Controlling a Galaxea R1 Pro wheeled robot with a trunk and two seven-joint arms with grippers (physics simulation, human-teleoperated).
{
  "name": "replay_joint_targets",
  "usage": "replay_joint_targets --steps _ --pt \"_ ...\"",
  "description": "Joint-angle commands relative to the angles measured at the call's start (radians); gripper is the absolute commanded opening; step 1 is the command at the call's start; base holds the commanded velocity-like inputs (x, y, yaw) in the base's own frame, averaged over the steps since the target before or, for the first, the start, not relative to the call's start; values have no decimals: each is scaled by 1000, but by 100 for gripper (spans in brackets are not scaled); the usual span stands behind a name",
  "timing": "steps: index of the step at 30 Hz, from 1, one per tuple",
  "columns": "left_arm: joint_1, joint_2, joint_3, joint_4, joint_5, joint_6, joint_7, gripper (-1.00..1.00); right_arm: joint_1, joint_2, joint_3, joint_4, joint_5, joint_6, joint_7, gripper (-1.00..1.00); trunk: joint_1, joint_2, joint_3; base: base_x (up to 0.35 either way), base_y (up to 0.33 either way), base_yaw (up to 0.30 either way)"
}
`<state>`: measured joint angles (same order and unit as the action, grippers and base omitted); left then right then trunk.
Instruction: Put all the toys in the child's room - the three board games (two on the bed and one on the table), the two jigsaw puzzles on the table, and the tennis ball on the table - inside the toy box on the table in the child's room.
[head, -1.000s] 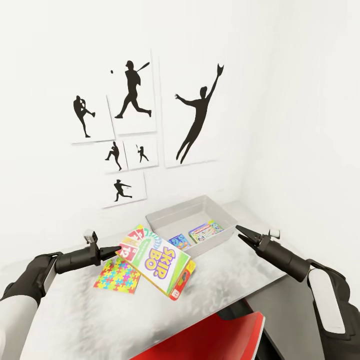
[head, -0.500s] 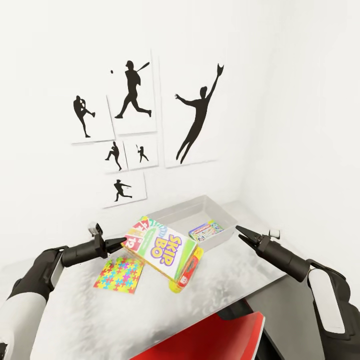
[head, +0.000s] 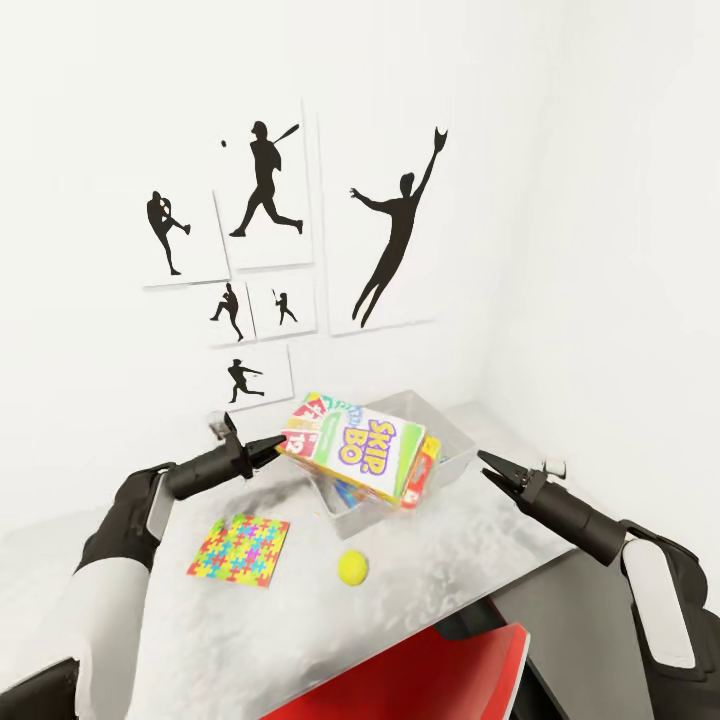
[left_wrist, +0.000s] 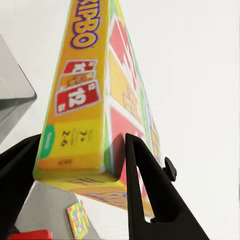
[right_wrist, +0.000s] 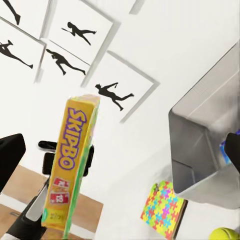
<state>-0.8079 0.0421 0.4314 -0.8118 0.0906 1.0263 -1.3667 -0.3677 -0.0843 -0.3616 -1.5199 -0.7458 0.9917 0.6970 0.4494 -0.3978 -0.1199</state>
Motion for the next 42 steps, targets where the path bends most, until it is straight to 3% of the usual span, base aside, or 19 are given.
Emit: replay_joint_targets --steps 1,7,13,15,17,21,23,26,30,42 --pt "-7 -13 26 0 13 8 35 -100 -1 0 -10 1 3 6 5 100 1 -2 -2 0 0 0" --pt "-42 -70 75 1 41 1 232 -100 -2 -4 -29 3 2 8 6 100 1 -2 -2 0 0 0" --pt "-77 -127 80 1 116 -40 411 -100 -1 -27 -37 3 -4 8 6 100 1 -2 -2 0 0 0" --pt "-85 -151 81 1 173 -77 502 -100 -1 -30 -37 4 -5 8 6 100 1 -2 -2 0 0 0" --pt "-90 -167 80 2 254 -114 600 -100 -1 -31 -37 3 -6 8 6 100 1 -2 -2 0 0 0" --pt "-92 -181 77 26 424 -226 811 -100 0 -32 -37 3 -6 7 6 100 1 -2 -2 0 0 0" --pt "-92 -184 73 80 477 -293 882 -100 0 -32 -37 3 -6 7 6 100 1 -2 -2 0 0 0" --pt "-95 -192 71 183 506 -410 923 -100 0 -32 -37 3 -6 7 6 100 1 -2 -2 0 0 0" --pt "-100 -215 68 250 514 -496 936 -100 -1 -32 -37 3 -6 7 6 100 1 -2 -2 0 0 0" --pt "-102 -217 64 290 515 -520 939 -100 -1 -32 -37 3 -6 7 6 100 1 -2 -2 0 0 0"
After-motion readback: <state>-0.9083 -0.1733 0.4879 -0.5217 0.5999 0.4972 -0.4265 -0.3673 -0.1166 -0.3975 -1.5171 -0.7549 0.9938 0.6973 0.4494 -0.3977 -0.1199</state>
